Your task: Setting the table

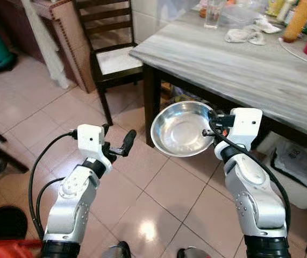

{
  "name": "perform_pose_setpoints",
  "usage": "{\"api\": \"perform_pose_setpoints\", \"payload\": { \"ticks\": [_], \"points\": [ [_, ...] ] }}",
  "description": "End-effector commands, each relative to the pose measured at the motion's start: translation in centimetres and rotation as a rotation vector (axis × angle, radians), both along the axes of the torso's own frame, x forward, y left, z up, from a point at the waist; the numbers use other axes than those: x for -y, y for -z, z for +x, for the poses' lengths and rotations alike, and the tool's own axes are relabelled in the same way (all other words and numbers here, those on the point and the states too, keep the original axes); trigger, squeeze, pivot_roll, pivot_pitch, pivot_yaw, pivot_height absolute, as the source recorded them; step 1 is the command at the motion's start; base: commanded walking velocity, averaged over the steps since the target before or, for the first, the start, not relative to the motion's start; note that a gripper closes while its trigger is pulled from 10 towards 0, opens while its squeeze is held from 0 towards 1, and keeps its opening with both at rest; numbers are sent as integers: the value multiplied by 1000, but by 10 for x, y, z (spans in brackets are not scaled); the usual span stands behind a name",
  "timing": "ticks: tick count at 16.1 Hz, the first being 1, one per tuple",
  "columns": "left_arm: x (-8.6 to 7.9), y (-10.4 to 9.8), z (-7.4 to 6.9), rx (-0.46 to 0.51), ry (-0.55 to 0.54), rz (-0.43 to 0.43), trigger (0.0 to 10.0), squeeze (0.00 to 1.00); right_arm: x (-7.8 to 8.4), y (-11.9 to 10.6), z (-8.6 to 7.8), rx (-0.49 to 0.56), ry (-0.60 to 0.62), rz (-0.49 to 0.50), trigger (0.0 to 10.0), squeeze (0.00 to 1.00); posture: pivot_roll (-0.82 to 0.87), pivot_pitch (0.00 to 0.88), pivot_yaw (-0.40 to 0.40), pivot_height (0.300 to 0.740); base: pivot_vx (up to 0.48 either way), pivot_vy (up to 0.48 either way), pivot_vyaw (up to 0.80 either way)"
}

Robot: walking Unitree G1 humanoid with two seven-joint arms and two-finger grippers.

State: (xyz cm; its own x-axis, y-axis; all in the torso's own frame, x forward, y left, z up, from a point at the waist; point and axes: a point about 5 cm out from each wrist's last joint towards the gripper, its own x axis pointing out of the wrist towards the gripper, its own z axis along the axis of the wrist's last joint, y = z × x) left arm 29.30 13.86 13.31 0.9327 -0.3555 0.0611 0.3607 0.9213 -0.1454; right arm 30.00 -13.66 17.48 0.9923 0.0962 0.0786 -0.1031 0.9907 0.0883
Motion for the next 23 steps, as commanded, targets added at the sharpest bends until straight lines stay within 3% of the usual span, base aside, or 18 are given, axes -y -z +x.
{"api": "perform_pose_setpoints", "payload": {
  "ticks": [1, 11, 23],
  "points": [
    [-3, 5, -2, -16, -9, 19, 10000, 0, -6, -2, 0, 12, -24, -2, 10000, 0, -189, 149, 13, 740, 0, 0, 800],
    [-8, 11, 0, -28, -97, 71, 10000, 0, -4, 2, -1, -1, -17, 11, 10000, 0, -192, 154, 16, 740, 0, 0, 777],
    [-9, 13, 3, -36, -115, 79, 10000, 0, -1, 2, -1, 5, 18, 4, 10000, 0, -199, 154, 21, 740, 0, 0, 0]
  ]
}}
